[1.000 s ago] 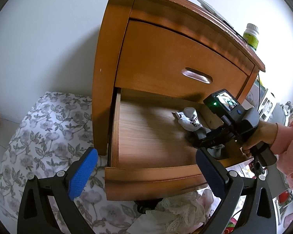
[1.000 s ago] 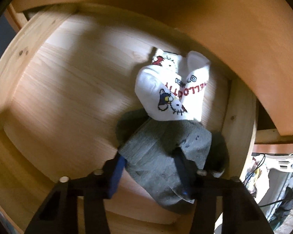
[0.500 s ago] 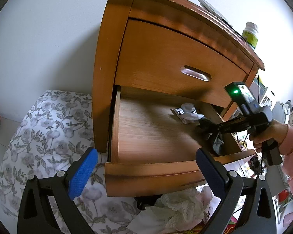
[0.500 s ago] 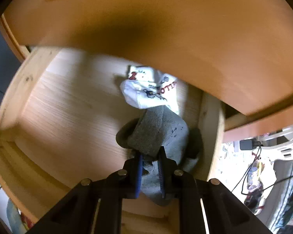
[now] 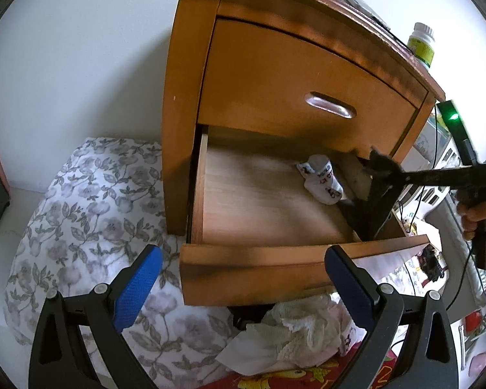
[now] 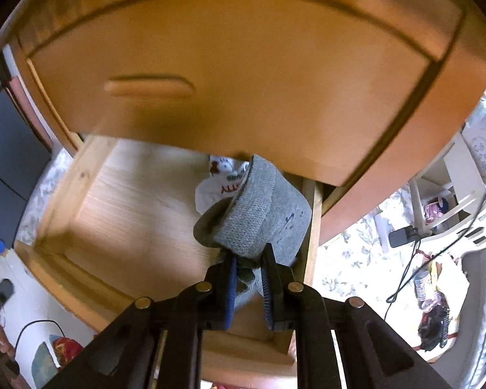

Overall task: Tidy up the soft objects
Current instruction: 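Lift the grey cloth up out of the drawer with the right gripper, then lower the grey cloth onto the garment pile and open the right gripper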

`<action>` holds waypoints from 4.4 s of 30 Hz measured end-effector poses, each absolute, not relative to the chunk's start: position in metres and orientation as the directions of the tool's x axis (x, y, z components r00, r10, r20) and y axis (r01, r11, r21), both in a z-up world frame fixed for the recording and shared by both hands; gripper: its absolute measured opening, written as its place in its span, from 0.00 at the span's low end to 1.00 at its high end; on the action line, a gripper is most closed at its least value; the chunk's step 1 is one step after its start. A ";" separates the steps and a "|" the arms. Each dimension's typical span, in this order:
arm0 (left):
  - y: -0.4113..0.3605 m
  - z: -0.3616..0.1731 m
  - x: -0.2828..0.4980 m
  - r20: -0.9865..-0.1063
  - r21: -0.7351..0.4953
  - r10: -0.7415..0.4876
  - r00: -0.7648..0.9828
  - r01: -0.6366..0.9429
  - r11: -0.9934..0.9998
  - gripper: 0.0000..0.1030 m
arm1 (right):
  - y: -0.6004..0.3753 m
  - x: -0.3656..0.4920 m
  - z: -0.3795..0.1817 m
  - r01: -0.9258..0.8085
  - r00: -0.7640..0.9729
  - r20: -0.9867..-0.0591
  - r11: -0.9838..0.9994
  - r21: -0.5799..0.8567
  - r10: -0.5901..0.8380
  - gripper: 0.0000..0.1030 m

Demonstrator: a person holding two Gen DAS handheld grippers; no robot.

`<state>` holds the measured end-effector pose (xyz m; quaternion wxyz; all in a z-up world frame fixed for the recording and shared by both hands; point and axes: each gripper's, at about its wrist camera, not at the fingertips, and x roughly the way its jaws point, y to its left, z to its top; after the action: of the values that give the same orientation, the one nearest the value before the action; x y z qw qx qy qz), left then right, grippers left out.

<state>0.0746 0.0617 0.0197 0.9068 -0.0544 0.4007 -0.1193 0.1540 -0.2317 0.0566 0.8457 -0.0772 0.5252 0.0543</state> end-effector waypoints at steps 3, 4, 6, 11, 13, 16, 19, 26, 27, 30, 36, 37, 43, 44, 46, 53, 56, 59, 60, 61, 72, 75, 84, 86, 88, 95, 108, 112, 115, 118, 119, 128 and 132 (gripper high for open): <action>0.061 0.022 0.071 -0.720 -0.188 -0.251 0.647 0.167 0.968 0.97 | -0.230 0.147 0.066 -0.169 0.478 -0.878 0.984 -0.060 0.028 0.14; 0.061 0.024 0.069 -0.720 -0.186 -0.248 0.647 0.165 0.969 0.97 | -0.230 0.143 0.072 -0.168 0.492 -0.870 0.984 -0.057 0.033 0.14; 0.062 0.026 0.067 -0.720 -0.186 -0.247 0.649 0.163 0.969 0.97 | -0.231 0.134 0.083 -0.170 0.510 -0.859 0.984 -0.050 0.044 0.14; 0.061 0.034 0.059 -0.717 -0.178 -0.237 0.656 0.156 0.972 0.97 | -0.228 0.116 0.109 -0.191 0.559 -0.826 0.981 -0.039 0.076 0.14; 0.060 0.037 0.056 -0.715 -0.178 -0.236 0.659 0.155 0.972 0.97 | -0.228 0.108 0.120 -0.198 0.582 -0.809 0.980 -0.036 0.087 0.14; 0.058 0.041 0.050 -0.713 -0.173 -0.233 0.662 0.155 0.973 0.97 | -0.226 0.097 0.132 -0.205 0.607 -0.789 0.978 -0.037 0.097 0.14; 0.056 0.045 0.044 -0.710 -0.167 -0.230 0.666 0.158 0.973 0.97 | -0.225 0.084 0.144 -0.210 0.631 -0.768 0.977 -0.035 0.108 0.14; 0.051 0.054 0.032 -0.703 -0.149 -0.221 0.676 0.164 0.975 0.97 | -0.228 0.057 0.168 -0.223 0.679 -0.722 0.974 -0.030 0.133 0.14; 0.050 0.055 0.031 -0.702 -0.146 -0.219 0.678 0.164 0.976 0.97 | -0.229 0.051 0.173 -0.227 0.688 -0.712 0.974 -0.029 0.139 0.14; 0.047 0.059 0.026 -0.698 -0.137 -0.216 0.682 0.168 0.976 0.97 | -0.230 0.038 0.183 -0.236 0.704 -0.694 0.971 -0.032 0.149 0.14; 0.040 0.066 0.017 -0.690 -0.120 -0.214 0.692 0.181 0.976 0.97 | -0.232 0.011 0.199 -0.256 0.733 -0.659 0.966 -0.038 0.169 0.14; 0.039 0.067 0.016 -0.689 -0.117 -0.212 0.693 0.182 0.976 0.97 | -0.233 0.005 0.203 -0.260 0.738 -0.653 0.965 -0.040 0.172 0.14; 0.030 0.071 0.007 -0.684 -0.101 -0.211 0.698 0.195 0.976 0.97 | -0.236 -0.019 0.213 -0.281 0.754 -0.630 0.959 -0.048 0.189 0.14; 0.028 0.073 0.006 -0.683 -0.098 -0.211 0.699 0.198 0.975 0.97 | -0.236 -0.022 0.213 -0.283 0.754 -0.628 0.958 -0.049 0.191 0.14; 0.027 0.074 0.004 -0.682 -0.095 -0.211 0.700 0.201 0.975 0.97 | -0.237 -0.028 0.214 -0.288 0.757 -0.624 0.956 -0.051 0.195 0.14; 0.023 0.079 -0.002 -0.676 -0.083 -0.206 0.708 0.204 0.975 0.97 | -0.235 -0.048 0.213 -0.317 0.750 -0.626 0.947 -0.058 0.213 0.14; 0.023 0.080 -0.005 -0.673 -0.082 -0.205 0.710 0.204 0.976 0.97 | -0.231 -0.054 0.207 -0.331 0.740 -0.637 0.942 -0.061 0.219 0.14; 0.024 0.079 -0.007 -0.675 -0.082 -0.204 0.709 0.203 0.976 0.97 | -0.227 -0.055 0.200 -0.341 0.724 -0.654 0.938 -0.063 0.219 0.14; 0.024 0.078 -0.008 -0.677 -0.082 -0.203 0.707 0.201 0.976 0.97 | -0.225 -0.055 0.197 -0.345 0.717 -0.661 0.937 -0.062 0.220 0.14; 0.024 0.078 -0.008 -0.678 -0.082 -0.201 0.707 0.200 0.976 0.97 | -0.224 -0.056 0.194 -0.350 0.710 -0.668 0.935 -0.061 0.222 0.14; 0.031 0.071 -0.006 -0.687 -0.098 -0.197 0.699 0.180 0.979 0.97 | -0.192 -0.049 0.152 -0.424 0.615 -0.753 0.904 -0.064 0.235 0.14; 0.034 0.069 -0.004 -0.692 -0.102 -0.195 0.695 0.174 0.980 0.97 | -0.184 -0.044 0.143 -0.439 0.594 -0.766 0.897 -0.054 0.245 0.14; 0.041 0.060 0.001 -0.704 -0.117 -0.196 0.683 0.161 0.980 0.97 | -0.162 -0.025 0.108 -0.465 0.531 -0.816 0.884 -0.056 0.228 0.15; 0.042 0.059 0.002 -0.707 -0.119 -0.196 0.680 0.159 0.980 0.97 | -0.156 -0.020 0.094 -0.471 0.506 -0.837 0.880 -0.063 0.211 0.15; 0.043 0.057 0.003 -0.708 -0.121 -0.197 0.678 0.158 0.980 0.97 | -0.152 -0.013 0.077 -0.471 0.473 -0.861 0.879 -0.068 0.187 0.15; 0.047 0.051 0.009 -0.720 -0.127 -0.193 0.666 0.147 0.981 0.97 | -0.145 0.002 0.027 -0.471 0.385 -0.914 0.879 -0.074 0.129 0.15; 0.050 0.038 0.019 -0.744 -0.134 -0.193 0.640 0.140 0.981 0.97 | -0.132 0.009 -0.046 -0.496 0.238 -0.969 0.866 -0.065 0.064 0.15; 0.050 0.034 0.022 -0.750 -0.133 -0.193 0.632 0.141 0.981 0.97 | -0.133 0.014 -0.067 -0.486 0.194 -0.979 0.873 -0.046 0.056 0.15; 0.051 0.032 0.024 -0.755 -0.134 -0.192 0.627 0.139 0.981 0.97 | -0.130 0.018 -0.077 -0.482 0.174 -0.983 0.876 -0.036 0.055 0.15; 0.051 0.029 0.026 -0.760 -0.133 -0.191 0.621 0.138 0.981 0.97 | -0.130 0.021 -0.085 -0.469 0.158 -0.986 0.883 -0.022 0.060 0.17; 0.051 0.029 0.026 -0.762 -0.133 -0.190 0.619 0.138 0.981 0.97 | -0.130 0.022 -0.087 -0.462 0.150 -0.987 0.887 -0.016 0.061 0.18; 0.052 0.026 0.028 -0.768 -0.129 -0.187 0.613 0.138 0.982 0.97 | -0.137 0.020 -0.075 -0.424 0.157 -0.986 0.905 -0.019 0.053 0.39; 0.052 0.026 0.028 -0.767 -0.128 -0.187 0.614 0.139 0.982 0.97 | -0.147 0.016 -0.058 -0.387 0.187 -0.980 0.922 -0.007 0.071 0.41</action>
<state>0.0283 0.0517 0.0260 0.8979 -0.0277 0.4299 -0.0908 0.0163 -0.1470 -0.0578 0.7596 -0.1274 0.6196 0.1509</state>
